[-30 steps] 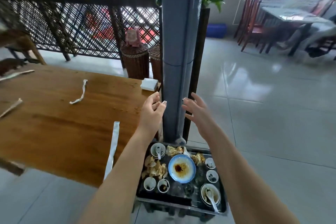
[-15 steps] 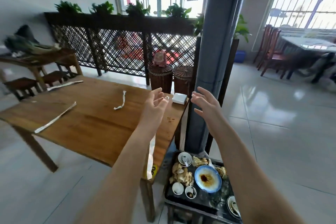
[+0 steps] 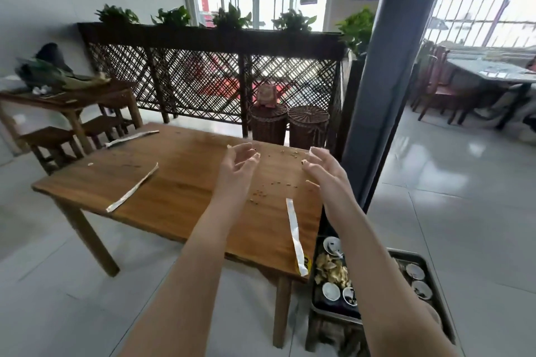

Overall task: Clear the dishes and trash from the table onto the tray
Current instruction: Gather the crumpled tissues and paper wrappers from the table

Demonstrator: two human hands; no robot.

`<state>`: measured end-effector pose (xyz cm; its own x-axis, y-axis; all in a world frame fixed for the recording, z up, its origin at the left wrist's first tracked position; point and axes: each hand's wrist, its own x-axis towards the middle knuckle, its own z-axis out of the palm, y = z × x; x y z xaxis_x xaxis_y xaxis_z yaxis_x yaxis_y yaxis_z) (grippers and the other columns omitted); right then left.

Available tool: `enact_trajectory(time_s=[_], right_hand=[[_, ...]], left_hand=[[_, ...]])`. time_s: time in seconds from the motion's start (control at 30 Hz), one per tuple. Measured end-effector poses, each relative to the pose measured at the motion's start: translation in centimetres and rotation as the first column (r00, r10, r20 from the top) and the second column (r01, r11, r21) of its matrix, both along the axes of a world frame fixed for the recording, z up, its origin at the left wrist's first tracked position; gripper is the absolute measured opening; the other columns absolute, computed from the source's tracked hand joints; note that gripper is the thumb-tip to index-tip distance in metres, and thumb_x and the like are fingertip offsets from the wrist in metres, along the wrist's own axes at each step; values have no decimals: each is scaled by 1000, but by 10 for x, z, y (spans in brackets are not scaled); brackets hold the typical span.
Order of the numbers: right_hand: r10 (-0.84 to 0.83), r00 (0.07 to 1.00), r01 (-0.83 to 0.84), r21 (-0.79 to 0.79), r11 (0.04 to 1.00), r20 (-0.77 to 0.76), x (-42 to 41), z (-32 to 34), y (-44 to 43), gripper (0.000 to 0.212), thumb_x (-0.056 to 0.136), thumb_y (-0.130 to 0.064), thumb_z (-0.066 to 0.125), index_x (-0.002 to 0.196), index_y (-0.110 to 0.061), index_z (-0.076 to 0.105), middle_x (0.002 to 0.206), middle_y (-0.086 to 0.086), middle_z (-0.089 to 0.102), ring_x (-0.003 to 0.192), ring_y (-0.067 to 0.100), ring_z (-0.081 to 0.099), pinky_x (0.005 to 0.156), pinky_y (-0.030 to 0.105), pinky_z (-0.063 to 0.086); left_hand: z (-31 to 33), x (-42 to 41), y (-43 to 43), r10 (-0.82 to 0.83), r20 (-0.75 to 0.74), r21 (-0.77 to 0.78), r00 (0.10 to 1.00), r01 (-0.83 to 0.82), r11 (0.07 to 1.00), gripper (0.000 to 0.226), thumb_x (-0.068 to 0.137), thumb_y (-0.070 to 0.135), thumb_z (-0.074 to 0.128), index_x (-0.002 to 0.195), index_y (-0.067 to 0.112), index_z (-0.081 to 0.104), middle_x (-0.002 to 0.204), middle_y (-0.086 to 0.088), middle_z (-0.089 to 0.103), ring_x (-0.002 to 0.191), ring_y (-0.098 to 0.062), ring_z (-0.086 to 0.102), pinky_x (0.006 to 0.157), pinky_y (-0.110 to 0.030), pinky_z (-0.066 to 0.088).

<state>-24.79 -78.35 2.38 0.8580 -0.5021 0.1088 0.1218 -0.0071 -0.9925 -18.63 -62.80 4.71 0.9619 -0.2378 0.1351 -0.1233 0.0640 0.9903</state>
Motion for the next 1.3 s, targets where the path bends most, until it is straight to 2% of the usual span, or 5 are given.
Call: enact_trajectory(time_s=[0.17,0.47,0.73,1.03,1.3], right_hand=[[-100,994,100,9,995,-36,15,-5,3,40,91,-22,62,130,-24,53,123,-8,60,111,7,57,96,30,47],[-212,967,215,9,977,-145,95,-62,-36,34,91,-30,61,125,-23,59,118,-7,63,110,9,59,98,34,49],[-248,909,259,-12,966,-336,131,-124,-59,41,94,-37,56,130,-18,55,127,0,60,117,16,55,93,28,47],[-326,737,325,-112,939,-592,150,-185,-56,46,95,-32,56,135,-11,52,136,4,53,122,20,49,92,27,41],[-355,484,274,-246,930,-800,161,-247,-52,61,92,-35,61,145,-15,38,144,5,46,132,24,44,106,40,38]], left_hand=[[-22,25,5,-22,-48,-21,999,21,1000,16,96,20,55,105,33,57,110,13,60,111,-11,56,95,-33,48],[-57,97,-38,-122,-82,135,989,132,982,19,97,20,53,115,26,57,109,12,60,104,-6,58,81,-20,49],[-113,143,-70,-184,-256,176,949,233,957,11,98,23,50,101,32,57,115,-1,63,109,-17,60,96,-37,50],[-171,197,-94,-316,-431,221,845,438,871,9,98,26,50,102,31,57,110,3,64,103,-11,61,79,-21,49],[-215,232,-110,-360,-577,258,733,581,772,16,98,25,51,111,21,59,113,0,63,107,-15,60,95,-30,49]])
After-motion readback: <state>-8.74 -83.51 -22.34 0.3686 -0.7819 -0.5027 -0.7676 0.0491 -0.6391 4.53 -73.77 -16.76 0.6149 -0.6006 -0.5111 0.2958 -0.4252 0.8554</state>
